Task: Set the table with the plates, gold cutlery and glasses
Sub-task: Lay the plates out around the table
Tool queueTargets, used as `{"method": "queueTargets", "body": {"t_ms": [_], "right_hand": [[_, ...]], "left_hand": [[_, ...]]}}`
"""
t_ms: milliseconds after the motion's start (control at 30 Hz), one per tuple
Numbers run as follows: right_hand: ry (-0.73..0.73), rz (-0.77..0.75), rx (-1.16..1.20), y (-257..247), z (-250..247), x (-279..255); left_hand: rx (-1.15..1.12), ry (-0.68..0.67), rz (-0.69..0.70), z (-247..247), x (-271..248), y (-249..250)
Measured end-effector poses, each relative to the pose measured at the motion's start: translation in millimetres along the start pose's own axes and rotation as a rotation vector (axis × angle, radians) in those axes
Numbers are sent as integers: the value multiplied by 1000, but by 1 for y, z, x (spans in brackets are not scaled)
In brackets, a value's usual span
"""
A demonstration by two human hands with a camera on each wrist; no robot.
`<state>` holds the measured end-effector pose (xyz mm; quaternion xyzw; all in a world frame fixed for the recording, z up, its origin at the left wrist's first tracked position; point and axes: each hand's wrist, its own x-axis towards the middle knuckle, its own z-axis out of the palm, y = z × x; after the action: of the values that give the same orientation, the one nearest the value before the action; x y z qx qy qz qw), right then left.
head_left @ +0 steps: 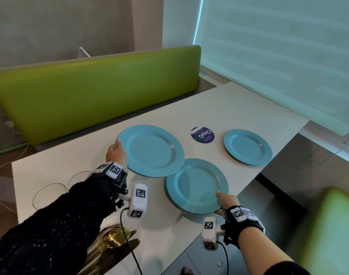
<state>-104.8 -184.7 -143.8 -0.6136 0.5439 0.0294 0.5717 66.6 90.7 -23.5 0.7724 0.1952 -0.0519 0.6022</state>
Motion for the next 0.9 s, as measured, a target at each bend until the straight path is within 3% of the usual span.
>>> {"method": "queueTargets", "body": {"t_ms": [133,267,500,600,700,900], "right_hand": [[0,82,153,-6,-2,-28],[19,97,123,-7,-4,-32],[20,66,-53,-12,-4,-34],[96,60,-198,-22,-7,-38],[160,-24,-245,-37,-10,-43],[8,-233,-1,-98,10,-73]], "left_hand": [[-6,-11,3,3,-1,-2],[-1,-20,-2,3,1,-4],[-23,-30,-5,6,0,-2],[-45,-43,-15,8,-1,0],[-73,-82,-28,13,-3,5],[-76,-175,-11,26,-9,25]]}}
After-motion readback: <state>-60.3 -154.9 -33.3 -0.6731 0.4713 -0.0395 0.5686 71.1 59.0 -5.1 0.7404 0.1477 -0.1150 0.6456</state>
